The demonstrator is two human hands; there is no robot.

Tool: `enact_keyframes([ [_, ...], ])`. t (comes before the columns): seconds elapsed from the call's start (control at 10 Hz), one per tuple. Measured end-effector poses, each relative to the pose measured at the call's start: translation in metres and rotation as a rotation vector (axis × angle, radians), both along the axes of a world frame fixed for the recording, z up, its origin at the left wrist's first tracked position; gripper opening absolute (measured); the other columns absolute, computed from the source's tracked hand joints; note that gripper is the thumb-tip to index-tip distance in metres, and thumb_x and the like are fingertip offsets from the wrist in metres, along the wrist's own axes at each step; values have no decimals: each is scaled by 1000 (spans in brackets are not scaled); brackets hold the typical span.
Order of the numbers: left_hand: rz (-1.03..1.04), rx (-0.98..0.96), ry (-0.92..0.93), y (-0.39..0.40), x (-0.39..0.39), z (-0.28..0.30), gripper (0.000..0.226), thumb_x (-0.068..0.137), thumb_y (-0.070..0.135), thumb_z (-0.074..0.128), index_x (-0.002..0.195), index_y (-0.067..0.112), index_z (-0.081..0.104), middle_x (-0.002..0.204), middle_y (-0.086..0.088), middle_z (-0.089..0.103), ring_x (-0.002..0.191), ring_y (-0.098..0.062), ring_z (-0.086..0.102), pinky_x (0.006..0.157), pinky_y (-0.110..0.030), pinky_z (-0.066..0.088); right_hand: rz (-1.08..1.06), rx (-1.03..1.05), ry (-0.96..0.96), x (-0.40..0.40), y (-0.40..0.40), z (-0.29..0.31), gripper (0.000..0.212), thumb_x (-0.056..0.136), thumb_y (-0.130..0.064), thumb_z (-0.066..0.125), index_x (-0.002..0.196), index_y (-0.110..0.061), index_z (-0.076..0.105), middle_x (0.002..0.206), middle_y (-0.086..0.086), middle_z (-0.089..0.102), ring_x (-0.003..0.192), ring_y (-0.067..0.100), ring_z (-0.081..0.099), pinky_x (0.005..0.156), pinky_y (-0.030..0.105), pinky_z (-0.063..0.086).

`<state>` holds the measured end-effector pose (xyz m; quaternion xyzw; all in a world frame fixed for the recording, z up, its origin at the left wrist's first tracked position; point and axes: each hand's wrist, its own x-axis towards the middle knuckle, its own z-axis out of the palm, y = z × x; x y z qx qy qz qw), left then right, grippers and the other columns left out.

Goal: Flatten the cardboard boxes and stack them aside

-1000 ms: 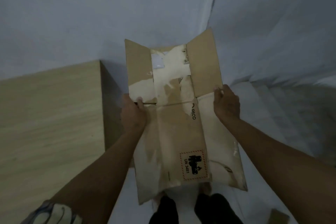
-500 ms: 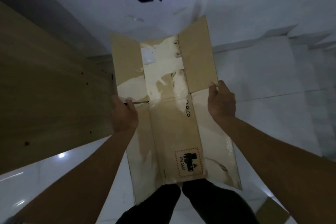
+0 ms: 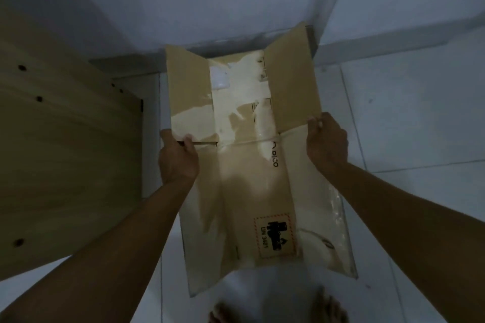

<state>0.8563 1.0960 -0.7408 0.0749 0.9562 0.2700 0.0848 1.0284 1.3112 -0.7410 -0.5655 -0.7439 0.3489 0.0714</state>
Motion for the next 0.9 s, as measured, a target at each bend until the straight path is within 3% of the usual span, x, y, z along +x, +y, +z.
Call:
enact_keyframes([
  [0.2,15,11,40,-4,-39,-67,41,99,30,50,128,2,42,111,-23,65,100,-41,62,76,-38,47,17,18,8,-30,15,-70,34,102,-43,44,115,-16,59,110,16,66,102,36,61,78,35,41],
  [0.4,74,10,-9,-8,-71,-109,58,97,47,48,138,8,39,130,-20,57,115,-39,57,90,-43,47,-63,47,-58,-37,31,-96,42,100,-47,49,128,-15,53,126,15,62,114,35,58,83,34,37],
  [0.5,-29,-125,-4,-5,-68,-118,76,94,57,43,154,19,14,155,-13,31,137,-35,36,107,-50,36,20,147,-112,-37,21,-106,60,100,-46,48,151,-18,31,150,11,44,131,33,47,100,46,40],
  [0.6,-203,-238,-42,-2,-55,-132,76,95,66,31,156,32,0,164,-7,-2,148,-32,11,114,-55,19,261,274,-207,-30,8,-128,65,102,-51,40,157,-21,22,165,11,18,147,35,24,114,55,27],
  [0.7,-211,-226,-150,3,-49,-144,69,96,67,19,155,37,-1,163,-6,-12,150,-32,4,117,-56,14,316,229,-234,-29,2,-144,66,102,-57,29,159,-24,16,167,11,8,151,35,15,117,57,22],
  [0.9,-219,-261,-54,5,-40,-109,71,96,66,24,156,33,4,163,-9,-12,150,-30,-12,118,-57,-2,370,228,-231,-24,-3,-113,66,102,-57,28,160,-28,14,168,9,4,153,33,6,121,58,9],
])
